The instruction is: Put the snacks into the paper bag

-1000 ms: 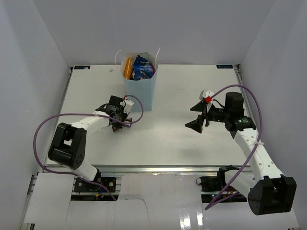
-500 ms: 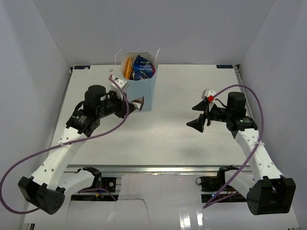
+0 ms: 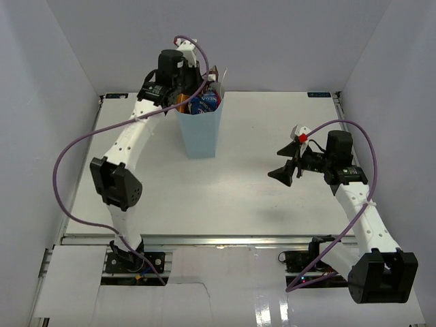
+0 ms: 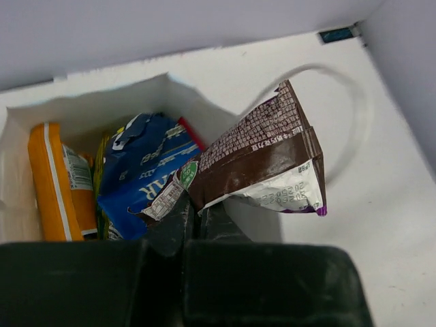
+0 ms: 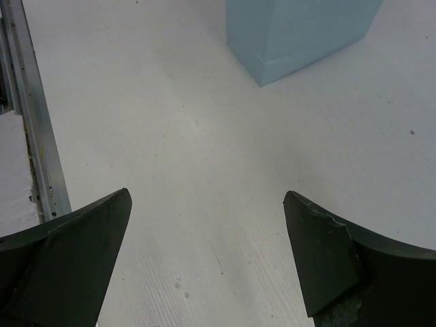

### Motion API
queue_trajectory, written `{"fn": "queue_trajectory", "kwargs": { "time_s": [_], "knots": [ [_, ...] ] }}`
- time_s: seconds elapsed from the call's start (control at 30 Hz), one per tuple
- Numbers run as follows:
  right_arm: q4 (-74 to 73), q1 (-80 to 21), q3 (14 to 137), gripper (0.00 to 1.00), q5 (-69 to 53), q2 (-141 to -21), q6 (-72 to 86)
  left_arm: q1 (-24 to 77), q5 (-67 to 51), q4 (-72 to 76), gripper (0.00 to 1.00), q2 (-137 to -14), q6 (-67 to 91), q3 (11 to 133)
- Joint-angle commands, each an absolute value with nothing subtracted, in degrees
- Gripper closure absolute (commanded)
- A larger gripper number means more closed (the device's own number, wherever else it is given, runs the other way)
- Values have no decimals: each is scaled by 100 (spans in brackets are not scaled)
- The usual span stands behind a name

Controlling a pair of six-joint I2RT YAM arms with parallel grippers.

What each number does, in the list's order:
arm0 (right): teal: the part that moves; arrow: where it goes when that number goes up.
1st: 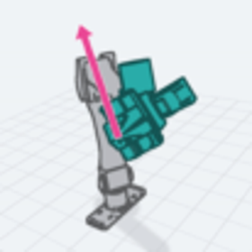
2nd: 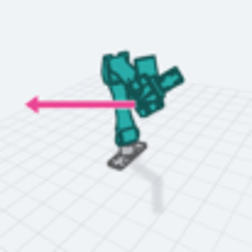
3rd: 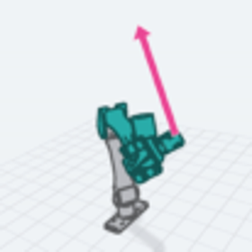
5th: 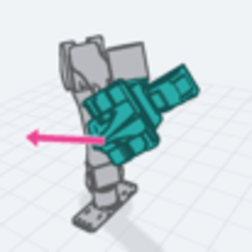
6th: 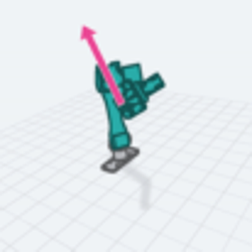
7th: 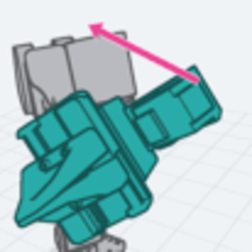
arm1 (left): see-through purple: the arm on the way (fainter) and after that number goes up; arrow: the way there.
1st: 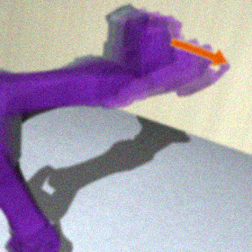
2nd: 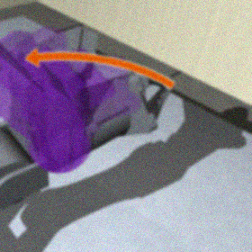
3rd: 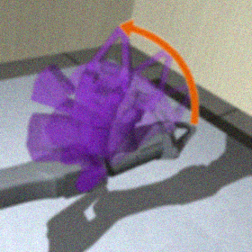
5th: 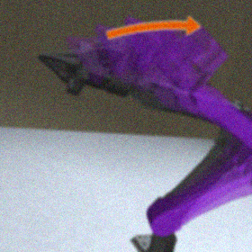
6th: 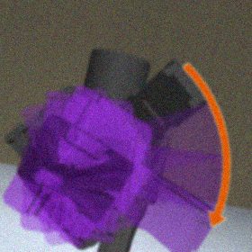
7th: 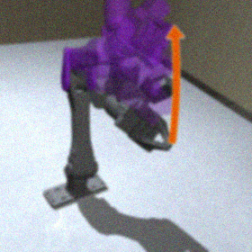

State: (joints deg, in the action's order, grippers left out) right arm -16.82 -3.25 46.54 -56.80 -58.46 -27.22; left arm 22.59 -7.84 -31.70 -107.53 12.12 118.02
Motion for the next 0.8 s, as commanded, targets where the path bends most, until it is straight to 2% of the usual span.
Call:
{"fn": "queue_trajectory", "kwargs": {
  "time_s": [0.0,0.17,0.2,0.23,0.33,0.37,0.6,0.73,0.77],
  "knots": [
    [-1714,-246,4711,2,-5836,-5845,-2707,2206,-449,-3822,100,-11108,1336,12313],
    [-1705,-229,4702,2,-5836,-5880,-2698,2188,-369,-3981,100,-11513,1380,12121],
    [-1705,-211,4711,2,-5836,-5880,-2698,2188,-517,-3990,92,-11531,1354,11990],
    [-1705,-211,4711,2,-5836,-5871,-2698,2188,-571,-3982,73,-11566,1345,11927],
    [-1705,-211,4702,2,-5836,-5897,-2698,2188,-659,-3990,55,-11566,1345,11813],
    [-1705,-211,4711,2,-5827,-5897,-2690,2188,-668,-3982,46,-11540,1345,11821],
    [-1714,-132,4728,2,-5792,-5897,-2646,2188,-589,-3911,35,-10935,1354,12225],
    [-1731,-70,4729,2,-5801,-5836,-2637,2188,-440,-3526,31,-9978,1152,11621],
    [-1731,-70,4729,2,-5766,-5801,-2637,2188,-483,-3229,30,-9715,1099,11036]
  ]
}}
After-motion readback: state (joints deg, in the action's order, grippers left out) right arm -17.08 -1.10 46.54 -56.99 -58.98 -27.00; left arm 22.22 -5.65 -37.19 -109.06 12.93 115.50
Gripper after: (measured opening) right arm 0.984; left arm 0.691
